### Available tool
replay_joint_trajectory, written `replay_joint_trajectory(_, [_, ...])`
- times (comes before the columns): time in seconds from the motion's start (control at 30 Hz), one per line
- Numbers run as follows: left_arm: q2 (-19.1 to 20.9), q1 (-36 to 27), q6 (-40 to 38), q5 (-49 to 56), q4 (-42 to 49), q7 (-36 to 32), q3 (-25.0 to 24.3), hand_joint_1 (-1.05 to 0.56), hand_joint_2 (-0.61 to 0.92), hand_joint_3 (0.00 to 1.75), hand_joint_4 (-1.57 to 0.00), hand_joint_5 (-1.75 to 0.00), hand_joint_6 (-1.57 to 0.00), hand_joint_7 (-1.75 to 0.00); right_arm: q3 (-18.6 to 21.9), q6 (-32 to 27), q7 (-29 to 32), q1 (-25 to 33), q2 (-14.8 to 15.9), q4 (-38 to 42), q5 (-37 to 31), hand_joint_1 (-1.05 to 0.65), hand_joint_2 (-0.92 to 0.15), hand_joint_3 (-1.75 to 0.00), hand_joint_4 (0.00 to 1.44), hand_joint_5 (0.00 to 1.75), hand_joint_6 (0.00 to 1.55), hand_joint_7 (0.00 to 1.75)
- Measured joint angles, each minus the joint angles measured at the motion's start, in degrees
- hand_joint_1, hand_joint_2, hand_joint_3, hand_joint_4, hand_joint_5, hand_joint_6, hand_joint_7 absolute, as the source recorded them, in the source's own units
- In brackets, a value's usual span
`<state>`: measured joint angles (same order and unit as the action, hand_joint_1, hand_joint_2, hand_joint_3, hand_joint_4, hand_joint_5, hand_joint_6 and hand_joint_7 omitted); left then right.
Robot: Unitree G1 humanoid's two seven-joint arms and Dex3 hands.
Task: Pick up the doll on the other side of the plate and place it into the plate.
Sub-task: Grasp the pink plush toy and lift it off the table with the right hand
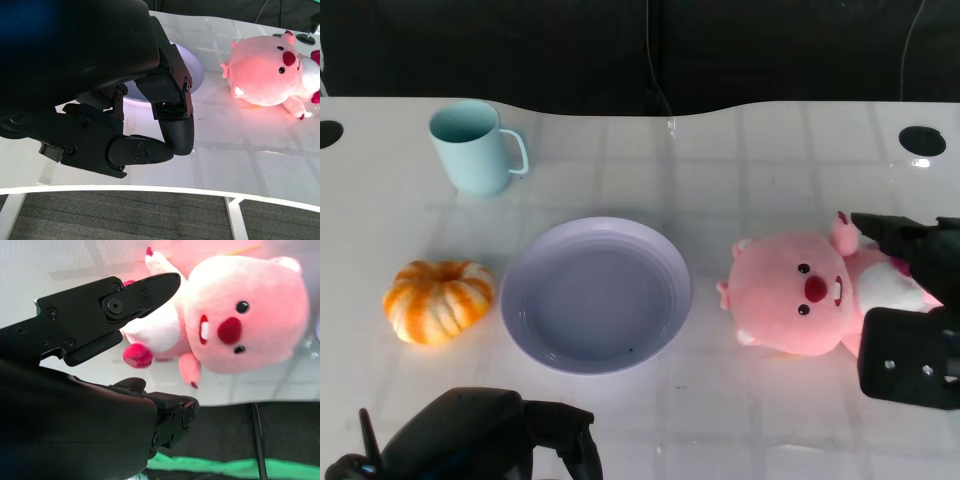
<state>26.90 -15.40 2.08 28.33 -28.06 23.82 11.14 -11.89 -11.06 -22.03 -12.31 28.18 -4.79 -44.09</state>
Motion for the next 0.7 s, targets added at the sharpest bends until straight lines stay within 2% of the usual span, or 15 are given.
replay_joint_trajectory(0.23, [0.0,-0.3,0.0,0.0,-0.2,0.0,0.0,-0.31,0.92,0.38,-0.69,-1.42,-0.75,-0.88,-6.3,0.5,-0.2,-6.9,0.0,11.9,-2.7,-0.75,-0.92,-0.04,0.29,0.22,0.27,0.03])
replay_joint_trajectory(0.37, [-0.1,-0.6,0.0,0.0,-0.6,0.0,0.0,-0.31,0.92,0.39,-0.66,-1.39,-0.74,-0.88,-10.5,0.9,0.1,-12.7,-0.9,20.6,-4.8,-0.76,-0.92,-0.11,0.47,0.15,0.41,0.03])
replay_joint_trajectory(0.57, [-0.1,-1.2,-0.1,0.2,-1.1,0.0,0.0,-0.32,0.92,0.39,-0.67,-1.39,-0.74,-0.89,-15.2,1.7,3.7,-21.5,-4.8,35.4,-5.4,-0.76,-0.92,-0.17,0.64,0.09,0.58,0.04])
replay_joint_trajectory(0.7, [-0.1,-1.2,-0.2,0.2,-1.3,0.0,0.0,-0.33,0.92,0.39,-0.69,-1.42,-0.75,-0.91,-17.7,3.7,8.4,-26.7,-7.5,45.9,-5.4,-0.75,-0.92,-0.19,0.69,0.08,0.66,0.05])
